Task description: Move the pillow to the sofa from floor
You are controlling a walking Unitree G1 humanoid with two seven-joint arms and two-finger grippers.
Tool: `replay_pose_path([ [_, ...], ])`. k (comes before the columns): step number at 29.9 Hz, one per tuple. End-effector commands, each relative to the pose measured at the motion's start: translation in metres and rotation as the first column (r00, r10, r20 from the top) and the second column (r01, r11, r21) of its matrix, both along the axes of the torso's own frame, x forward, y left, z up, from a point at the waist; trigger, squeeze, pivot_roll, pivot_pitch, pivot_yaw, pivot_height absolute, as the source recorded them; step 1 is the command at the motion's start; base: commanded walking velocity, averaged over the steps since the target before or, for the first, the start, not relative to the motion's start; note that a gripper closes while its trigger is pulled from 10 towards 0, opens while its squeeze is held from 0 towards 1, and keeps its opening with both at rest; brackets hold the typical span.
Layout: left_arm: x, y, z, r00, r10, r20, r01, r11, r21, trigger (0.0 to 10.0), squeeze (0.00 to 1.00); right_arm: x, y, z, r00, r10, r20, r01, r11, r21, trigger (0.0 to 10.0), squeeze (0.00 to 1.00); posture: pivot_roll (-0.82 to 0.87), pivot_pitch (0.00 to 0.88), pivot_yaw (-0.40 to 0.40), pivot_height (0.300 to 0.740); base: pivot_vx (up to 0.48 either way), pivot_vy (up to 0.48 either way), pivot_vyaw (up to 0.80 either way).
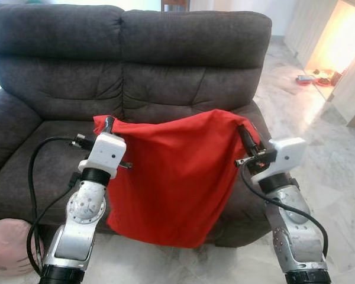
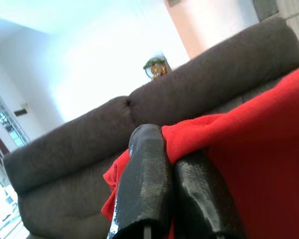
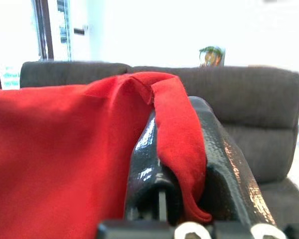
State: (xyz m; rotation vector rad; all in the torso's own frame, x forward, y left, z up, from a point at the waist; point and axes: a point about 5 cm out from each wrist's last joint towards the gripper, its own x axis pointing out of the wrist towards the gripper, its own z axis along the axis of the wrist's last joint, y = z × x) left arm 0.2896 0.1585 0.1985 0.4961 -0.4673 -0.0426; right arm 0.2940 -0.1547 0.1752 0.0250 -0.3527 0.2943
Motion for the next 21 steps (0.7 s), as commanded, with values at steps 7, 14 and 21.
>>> replay_pose_path([
  [7, -0.0032, -0.0051, 0.0448, 0.983, -0.022, 0.182, 0.023, 1.000, -0.005, 10.0, 0.00, 0.0017, 0.0056, 0.0394, 0.988, 0.018, 0.154, -0.019, 1.000, 0.007, 10.0, 0.00, 0.09, 0.000, -0.028, 0.740, 0.000, 0.000, 0.00],
  [14, -0.0031, -0.0076, 0.0408, 0.987, -0.033, 0.159, 0.034, 0.999, -0.001, 10.0, 0.00, 0.0014, 0.0085, 0.0361, 0.991, 0.028, 0.134, -0.027, 1.000, -0.010, 10.0, 0.00, 0.08, 0.000, -0.026, 0.740, 0.000, 0.000, 0.00],
  [21, -0.0018, -0.0074, 0.0421, 0.987, -0.033, 0.155, 0.034, 0.999, -0.003, 10.0, 0.00, 0.0017, 0.0112, 0.0368, 0.990, 0.042, 0.135, -0.041, 0.999, -0.011, 10.0, 0.00, 0.09, 0.000, -0.026, 0.740, 0.212, 0.000, 0.40],
])
